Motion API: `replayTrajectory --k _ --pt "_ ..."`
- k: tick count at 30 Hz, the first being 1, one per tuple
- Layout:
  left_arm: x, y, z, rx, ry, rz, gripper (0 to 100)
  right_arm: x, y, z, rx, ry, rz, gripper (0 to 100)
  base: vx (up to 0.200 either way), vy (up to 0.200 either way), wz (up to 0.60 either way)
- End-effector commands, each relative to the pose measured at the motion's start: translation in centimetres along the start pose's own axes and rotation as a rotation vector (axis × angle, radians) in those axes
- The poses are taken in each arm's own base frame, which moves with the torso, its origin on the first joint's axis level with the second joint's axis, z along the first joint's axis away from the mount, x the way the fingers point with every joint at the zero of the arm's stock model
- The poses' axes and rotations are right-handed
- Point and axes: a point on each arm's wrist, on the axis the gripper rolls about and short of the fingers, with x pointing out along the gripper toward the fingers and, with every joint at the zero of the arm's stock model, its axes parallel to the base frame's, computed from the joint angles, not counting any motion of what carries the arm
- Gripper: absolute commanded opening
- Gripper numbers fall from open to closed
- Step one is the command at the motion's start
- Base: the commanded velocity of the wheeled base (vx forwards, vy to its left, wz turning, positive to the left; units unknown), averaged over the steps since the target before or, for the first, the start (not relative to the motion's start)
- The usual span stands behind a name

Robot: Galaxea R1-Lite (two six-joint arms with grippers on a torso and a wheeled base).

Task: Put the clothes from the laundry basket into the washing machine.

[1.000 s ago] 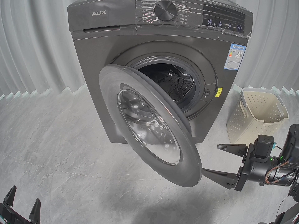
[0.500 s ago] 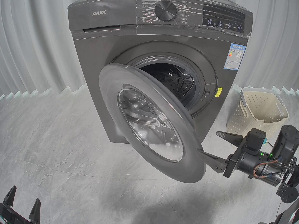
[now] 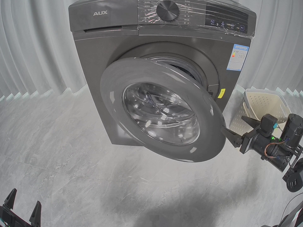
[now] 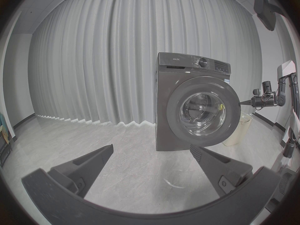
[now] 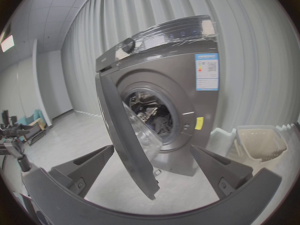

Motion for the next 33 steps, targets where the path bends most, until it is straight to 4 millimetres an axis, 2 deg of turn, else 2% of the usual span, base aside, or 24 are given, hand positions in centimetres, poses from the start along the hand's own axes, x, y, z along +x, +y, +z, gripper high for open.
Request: replayTrajectory --k 1,5,9,14,21,30,33 --pt "0.0 0.0 -0.5 -0.001 0.001 0.000 100 0.3 -1.1 -0.1 -0.004 0.005 -0.063 100 0.000 0.000 0.00" --pt "0.0 0.0 -0.5 -0.001 0.001 0.000 100 -0.4 -0.6 -1.0 0.001 0.052 -0.034 100 0.000 0.000 0.00" --pt "0.0 0.0 -0.5 -0.001 0.001 0.002 100 -2.4 1.9 -3.1 -0.007 0.150 0.079 100 0.000 0.000 0.00" --pt "0.0 0.0 -0.5 -0.003 0.001 0.002 100 -4.7 4.8 -4.4 -0.014 0.220 0.260 100 0.000 -0.200 0.00" --pt "0.0 0.0 -0.5 -0.001 0.001 0.000 100 -4.1 6.5 -3.6 0.025 0.178 0.351 100 0.000 -0.200 0.00" --pt "0.0 0.0 -0.5 -0.001 0.001 0.000 100 -2.5 7.4 -2.3 0.084 0.122 0.370 100 0.000 0.000 0.00" --pt "0.0 0.0 -0.5 -0.003 0.001 0.000 100 -2.1 7.5 -2.1 0.085 0.111 0.369 100 0.200 0.000 0.00"
